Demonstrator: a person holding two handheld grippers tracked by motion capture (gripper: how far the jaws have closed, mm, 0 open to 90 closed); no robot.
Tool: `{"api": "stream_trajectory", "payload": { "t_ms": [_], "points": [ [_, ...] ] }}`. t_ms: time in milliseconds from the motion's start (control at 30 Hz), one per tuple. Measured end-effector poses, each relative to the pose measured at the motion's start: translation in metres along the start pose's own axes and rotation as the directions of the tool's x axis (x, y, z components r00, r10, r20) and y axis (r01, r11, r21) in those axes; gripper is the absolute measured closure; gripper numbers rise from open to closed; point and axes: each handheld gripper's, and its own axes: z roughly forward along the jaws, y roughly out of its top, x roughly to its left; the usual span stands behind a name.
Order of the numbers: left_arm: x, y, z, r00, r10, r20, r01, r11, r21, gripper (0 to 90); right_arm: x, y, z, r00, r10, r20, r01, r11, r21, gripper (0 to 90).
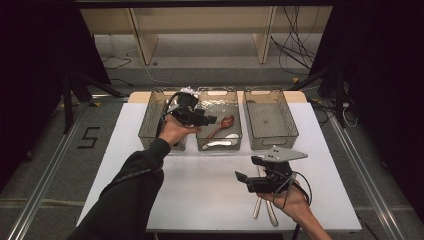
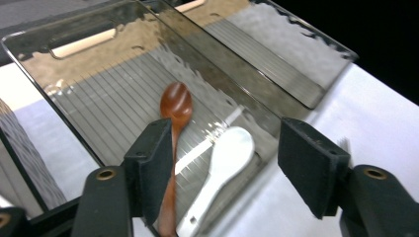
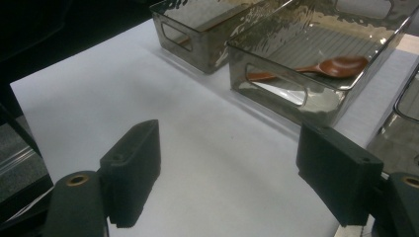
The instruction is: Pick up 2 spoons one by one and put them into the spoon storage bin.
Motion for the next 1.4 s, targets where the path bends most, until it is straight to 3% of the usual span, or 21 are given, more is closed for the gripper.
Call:
{"api": "stream_trajectory", "payload": {
  "t_ms": [167, 333, 600, 900, 1200, 1400],
  "points": [
    [-0.004, -0.020, -0.020, 0.9997, 0.012, 0.021, -0.011, 0.9996, -0.027, 33.5, 0.001, 0.000, 0.001, 1.0000, -0.001, 0.006, 0.001, 1.000, 0.007, 26.0],
    [-0.004, -0.037, -0.039, 0.9995, -0.006, 0.030, 0.008, 0.9972, -0.074, 31.3, 0.000, 0.000, 0.002, 1.0000, 0.001, 0.009, -0.001, 1.000, 0.012, 26.0],
    [-0.012, -0.055, -0.050, 0.9997, 0.021, 0.012, -0.020, 0.9971, -0.073, 29.2, -0.001, -0.001, 0.002, 0.9999, 0.003, 0.013, -0.003, 1.000, 0.019, 26.0],
    [-0.022, -0.077, -0.073, 0.9981, 0.052, 0.034, -0.048, 0.9932, -0.106, 24.4, -0.004, -0.001, 0.001, 0.9996, 0.014, 0.024, -0.014, 1.000, 0.028, 26.0],
    [-0.018, -0.106, -0.096, 0.9990, 0.043, 0.012, -0.041, 0.9899, -0.136, 23.5, -0.005, -0.002, 0.003, 0.9995, 0.016, 0.028, -0.017, 0.999, 0.041, 25.9],
    [-0.017, -0.118, -0.106, 0.9987, 0.048, -0.014, -0.050, 0.9895, -0.136, 21.9, -0.009, -0.004, 0.005, 0.9978, 0.030, 0.058, -0.035, 0.995, 0.091, 26.0]
  ]
}}
